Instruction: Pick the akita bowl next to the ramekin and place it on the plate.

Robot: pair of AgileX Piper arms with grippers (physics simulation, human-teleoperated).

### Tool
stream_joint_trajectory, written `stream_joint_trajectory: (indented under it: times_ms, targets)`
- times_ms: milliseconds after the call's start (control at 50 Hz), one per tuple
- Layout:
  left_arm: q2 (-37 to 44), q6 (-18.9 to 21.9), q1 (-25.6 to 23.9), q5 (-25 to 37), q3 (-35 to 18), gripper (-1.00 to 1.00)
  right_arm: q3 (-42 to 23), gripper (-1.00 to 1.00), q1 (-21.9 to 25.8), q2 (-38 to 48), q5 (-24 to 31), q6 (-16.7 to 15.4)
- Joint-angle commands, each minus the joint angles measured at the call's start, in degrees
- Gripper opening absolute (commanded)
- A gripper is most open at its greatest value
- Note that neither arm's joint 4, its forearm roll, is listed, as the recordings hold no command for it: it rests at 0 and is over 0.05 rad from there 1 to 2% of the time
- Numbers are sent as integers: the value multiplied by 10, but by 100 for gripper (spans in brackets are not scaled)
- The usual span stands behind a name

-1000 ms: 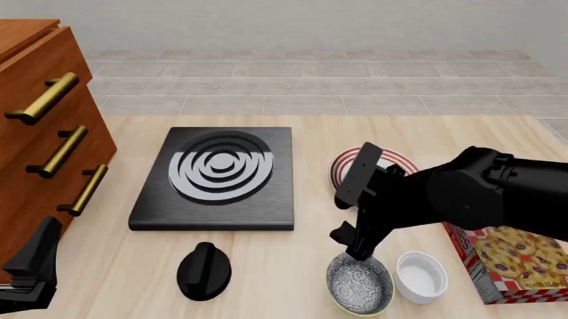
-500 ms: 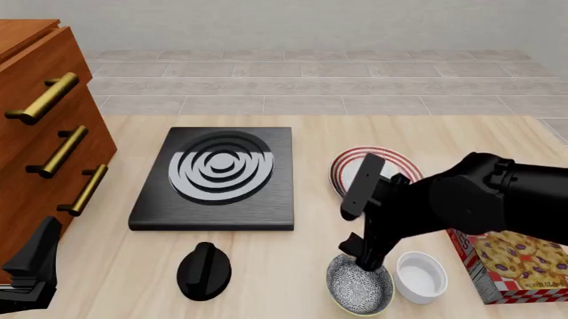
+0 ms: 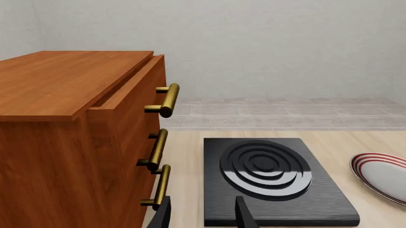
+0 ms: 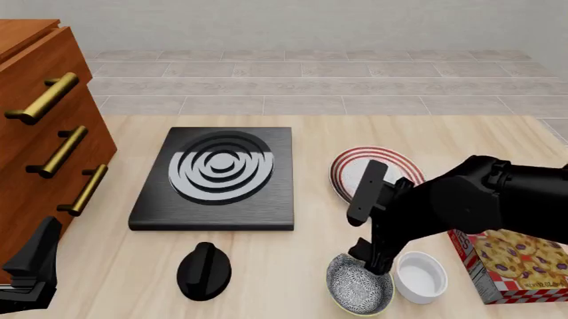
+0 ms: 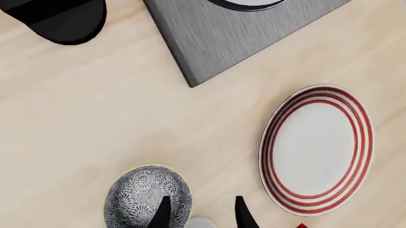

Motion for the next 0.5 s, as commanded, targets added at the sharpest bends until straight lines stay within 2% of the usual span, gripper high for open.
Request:
stream_joint_trajectory:
  times_ms: [20,220,500]
  targets:
    - [0,0,0,0,0,100,5,100,-17,9,0,-26]
    - [0,0,0,0,0,100,11,100,-32,15,-2,-50]
    - [0,0,0,0,0,100,17,100,-16,25,-13,-40]
